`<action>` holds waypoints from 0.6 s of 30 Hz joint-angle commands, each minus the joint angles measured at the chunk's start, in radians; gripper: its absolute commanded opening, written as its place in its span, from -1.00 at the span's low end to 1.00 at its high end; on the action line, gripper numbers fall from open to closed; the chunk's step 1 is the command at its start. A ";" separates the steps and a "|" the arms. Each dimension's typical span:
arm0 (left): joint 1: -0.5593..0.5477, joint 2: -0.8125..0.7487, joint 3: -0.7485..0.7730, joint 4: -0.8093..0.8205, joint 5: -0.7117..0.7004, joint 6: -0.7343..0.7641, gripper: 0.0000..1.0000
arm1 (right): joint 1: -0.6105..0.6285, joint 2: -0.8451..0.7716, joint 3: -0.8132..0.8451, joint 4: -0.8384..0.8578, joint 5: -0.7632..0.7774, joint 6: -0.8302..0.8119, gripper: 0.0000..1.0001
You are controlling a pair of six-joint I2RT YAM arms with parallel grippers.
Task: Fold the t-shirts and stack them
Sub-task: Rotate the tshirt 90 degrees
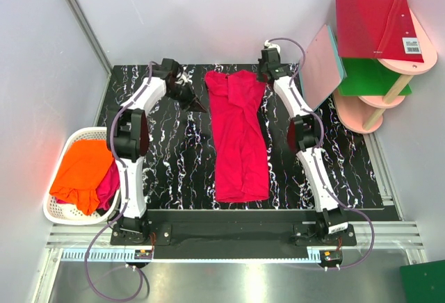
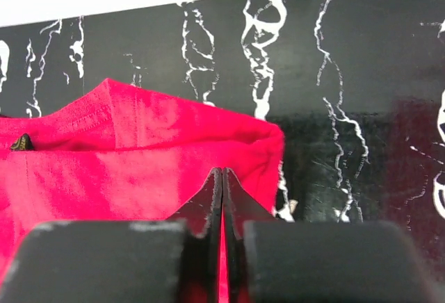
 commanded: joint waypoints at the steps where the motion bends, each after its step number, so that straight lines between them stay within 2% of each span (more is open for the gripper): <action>1: -0.074 -0.095 0.039 0.034 0.071 0.084 -0.53 | -0.016 -0.222 -0.011 -0.028 -0.177 0.072 -0.70; 2: -0.093 -0.099 0.058 0.033 0.077 0.099 -0.23 | -0.016 -0.268 -0.075 -0.061 -0.185 0.084 -0.58; 4: -0.160 -0.116 0.064 0.034 0.062 0.160 0.35 | -0.017 -0.427 -0.181 -0.085 -0.205 0.106 -0.49; 5: -0.188 -0.122 0.063 0.030 0.047 0.180 0.86 | -0.022 -0.486 -0.314 -0.095 -0.213 0.112 -0.45; 6: -0.243 -0.128 0.060 0.011 0.022 0.228 0.98 | -0.028 -0.599 -0.382 -0.100 -0.236 0.118 -0.39; 7: -0.270 -0.130 0.056 -0.007 0.004 0.254 0.98 | -0.034 -0.654 -0.451 -0.105 -0.250 0.129 -0.16; 8: -0.325 -0.132 0.049 -0.030 -0.022 0.278 0.98 | -0.040 -0.708 -0.587 -0.106 -0.266 0.130 -0.07; 9: -0.352 -0.133 0.037 -0.067 -0.070 0.320 0.98 | -0.046 -0.810 -0.652 -0.106 -0.288 0.130 0.01; 11: -0.416 -0.150 -0.017 -0.096 -0.111 0.348 0.98 | -0.063 -0.909 -0.826 -0.105 -0.305 0.136 0.32; 13: -0.448 -0.171 -0.074 -0.104 -0.153 0.354 0.98 | -0.080 -1.033 -0.930 -0.099 -0.319 0.144 0.43; 14: -0.474 -0.194 -0.127 -0.101 -0.163 0.351 0.98 | -0.082 -1.070 -1.015 -0.094 -0.311 0.143 0.66; 17: -0.522 -0.228 -0.209 -0.099 -0.199 0.332 0.98 | -0.089 -1.176 -1.138 -0.094 -0.293 0.140 0.75; 18: -0.528 -0.237 -0.221 -0.101 -0.210 0.325 0.84 | -0.092 -1.204 -1.162 -0.094 -0.299 0.138 0.75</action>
